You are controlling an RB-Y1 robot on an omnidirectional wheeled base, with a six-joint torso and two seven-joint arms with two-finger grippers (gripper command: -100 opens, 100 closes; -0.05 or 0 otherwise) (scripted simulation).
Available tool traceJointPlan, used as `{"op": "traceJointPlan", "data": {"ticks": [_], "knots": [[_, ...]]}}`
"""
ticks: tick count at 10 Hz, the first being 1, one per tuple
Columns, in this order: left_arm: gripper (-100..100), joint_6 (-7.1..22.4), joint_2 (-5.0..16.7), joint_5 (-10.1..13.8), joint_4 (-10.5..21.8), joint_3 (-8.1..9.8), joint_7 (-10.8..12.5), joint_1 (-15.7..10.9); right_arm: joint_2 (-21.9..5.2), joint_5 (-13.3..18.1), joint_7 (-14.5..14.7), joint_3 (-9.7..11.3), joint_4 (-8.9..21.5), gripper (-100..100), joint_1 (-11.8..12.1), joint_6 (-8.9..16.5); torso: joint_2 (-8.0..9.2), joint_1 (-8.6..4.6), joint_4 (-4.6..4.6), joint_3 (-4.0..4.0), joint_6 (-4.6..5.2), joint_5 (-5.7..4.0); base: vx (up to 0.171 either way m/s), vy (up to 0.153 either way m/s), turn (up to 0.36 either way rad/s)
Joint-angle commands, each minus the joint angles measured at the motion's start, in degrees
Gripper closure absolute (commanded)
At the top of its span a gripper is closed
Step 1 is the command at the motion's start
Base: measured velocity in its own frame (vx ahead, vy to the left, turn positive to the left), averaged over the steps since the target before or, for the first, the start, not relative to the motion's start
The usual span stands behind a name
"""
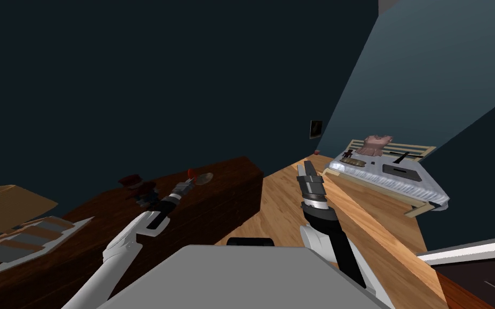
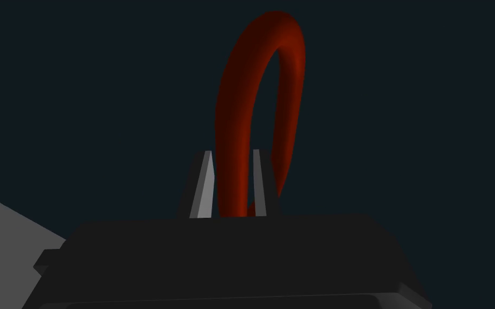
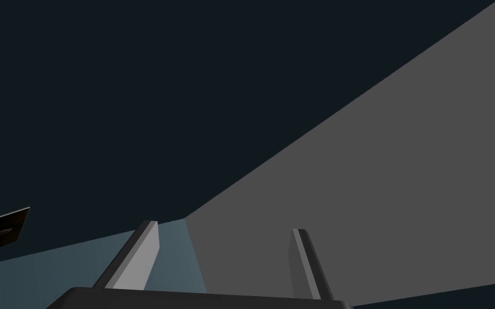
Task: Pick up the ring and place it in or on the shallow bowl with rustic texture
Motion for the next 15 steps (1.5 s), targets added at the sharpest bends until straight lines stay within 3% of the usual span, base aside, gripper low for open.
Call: {"op": "traceJointPlan", "data": {"ticks": [1,4,5,6,10,11,12,15], "knots": [[100,0.52,-0.22,1.39,0.56,-1.60,-0.90,-0.57,0.00,0.00,0.00,0.00,0.00,0,0.00,0.00,0.00,0.00,0.00,0.00,0.00,0.00,0.091,0.100,-0.118],[100,2.07,-0.50,4.47,0.30,-5.09,-2.61,-0.78,0.00,0.00,0.00,0.00,0.00,0,0.00,0.00,-0.07,-0.17,-0.01,-0.04,0.02,0.01,0.096,0.110,-0.127],[100,1.88,-0.33,3.85,0.36,-4.50,-2.25,-0.84,0.01,0.00,0.00,0.00,0.00,0,0.00,0.00,-0.05,-0.24,-0.01,-0.03,0.00,0.00,0.039,0.039,-0.036],[-100,1.98,-0.31,3.94,0.30,-4.65,-2.36,-0.91,0.01,0.00,0.00,0.01,0.00,0,0.00,0.00,0.16,-0.38,0.02,0.08,-0.09,-0.02,0.010,0.008,0.000],[-100,1.96,-0.31,3.93,0.30,-4.64,-2.36,-0.92,0.02,0.00,0.00,0.01,0.00,0,0.00,0.00,0.42,-0.56,0.09,0.24,-0.10,-0.07,0.000,0.000,0.000],[0,1.96,-0.31,3.93,0.30,-4.64,-2.36,-0.92,0.02,0.00,0.00,0.01,0.00,0,0.00,0.00,0.43,-0.56,0.09,0.25,-0.10,-0.07,0.000,0.000,0.000],[-100,3.10,1.76,4.42,-0.34,-4.63,-0.70,-0.80,0.02,0.00,0.00,0.01,0.00,0,0.00,0.00,0.43,-0.56,0.09,0.25,-0.10,-0.07,-0.017,-0.022,-0.045],[-100,4.79,4.86,5.17,-1.30,-4.63,1.80,-0.63,0.02,0.00,0.00,0.02,0.00,0,-0.01,0.00,0.53,-0.68,0.12,0.31,-0.09,-0.10,-0.026,-0.032,-0.033]]}}
